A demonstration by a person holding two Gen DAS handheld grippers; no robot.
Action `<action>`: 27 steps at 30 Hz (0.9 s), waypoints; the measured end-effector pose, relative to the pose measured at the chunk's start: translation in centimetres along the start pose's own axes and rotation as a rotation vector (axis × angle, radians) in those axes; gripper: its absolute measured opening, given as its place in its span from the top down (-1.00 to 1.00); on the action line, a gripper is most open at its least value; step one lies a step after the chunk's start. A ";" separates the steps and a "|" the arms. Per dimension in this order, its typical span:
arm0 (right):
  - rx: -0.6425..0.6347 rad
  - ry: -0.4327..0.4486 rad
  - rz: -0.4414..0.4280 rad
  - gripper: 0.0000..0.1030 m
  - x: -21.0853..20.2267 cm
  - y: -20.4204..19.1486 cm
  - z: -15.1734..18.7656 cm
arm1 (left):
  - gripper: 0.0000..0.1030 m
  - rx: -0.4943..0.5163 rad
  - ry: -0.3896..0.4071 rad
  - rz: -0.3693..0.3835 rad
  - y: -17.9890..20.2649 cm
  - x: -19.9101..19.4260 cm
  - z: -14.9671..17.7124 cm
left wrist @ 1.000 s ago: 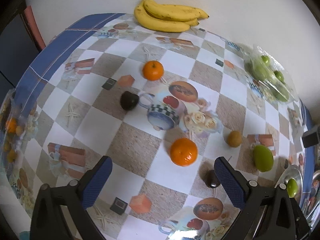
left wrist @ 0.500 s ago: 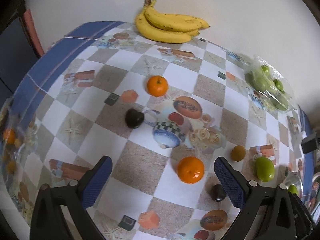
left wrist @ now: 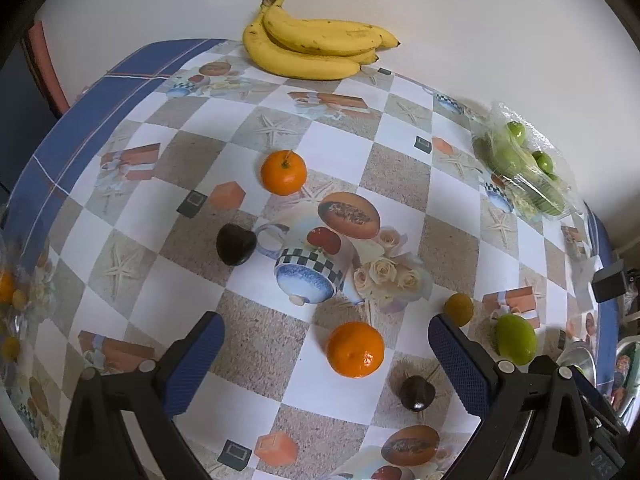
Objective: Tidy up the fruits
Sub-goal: 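Grasp another mandarin with the left tool while the right tool grasps a green mango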
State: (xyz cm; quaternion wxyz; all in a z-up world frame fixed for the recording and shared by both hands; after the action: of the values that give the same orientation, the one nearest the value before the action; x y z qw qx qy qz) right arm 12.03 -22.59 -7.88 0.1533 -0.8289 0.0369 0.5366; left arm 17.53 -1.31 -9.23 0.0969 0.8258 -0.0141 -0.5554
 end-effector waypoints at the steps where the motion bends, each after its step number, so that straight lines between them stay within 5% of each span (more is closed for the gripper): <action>1: 0.001 -0.003 0.001 -1.00 0.2 0.1 -0.1 | -1.00 0.001 -0.002 0.004 0.0 0.1 -0.1; 5: -0.003 -0.008 0.011 -0.97 0.9 0.3 -0.5 | -0.96 -0.024 -0.037 0.041 0.0 1.0 0.0; 9: -0.030 -0.023 0.036 -0.57 1.8 0.1 -0.6 | -0.58 -0.040 -0.088 0.055 -0.1 2.3 0.4; 21: -0.026 -0.072 0.057 -0.18 4.3 0.6 -0.4 | 0.17 -0.072 -0.163 0.123 0.1 4.0 1.3; 27: -0.011 -0.072 0.029 0.12 4.4 0.6 -0.4 | 0.23 -0.066 -0.164 0.134 0.3 3.9 1.4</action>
State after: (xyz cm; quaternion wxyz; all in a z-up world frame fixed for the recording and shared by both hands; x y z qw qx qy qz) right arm 14.08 -22.78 -11.83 0.1421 -0.8094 0.0404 0.5684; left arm 17.79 -2.30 -13.25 0.1592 0.7711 -0.0589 -0.6136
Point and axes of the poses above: each gripper's, at about its wrist camera, not at the fingertips, and x roughly the way its jaws point, y to its right, z to its underside, the point moved 5 cm from there along x, roughly the way its jaws point, and after that the axes turned 2 degrees about z, right-handed, at the moved point
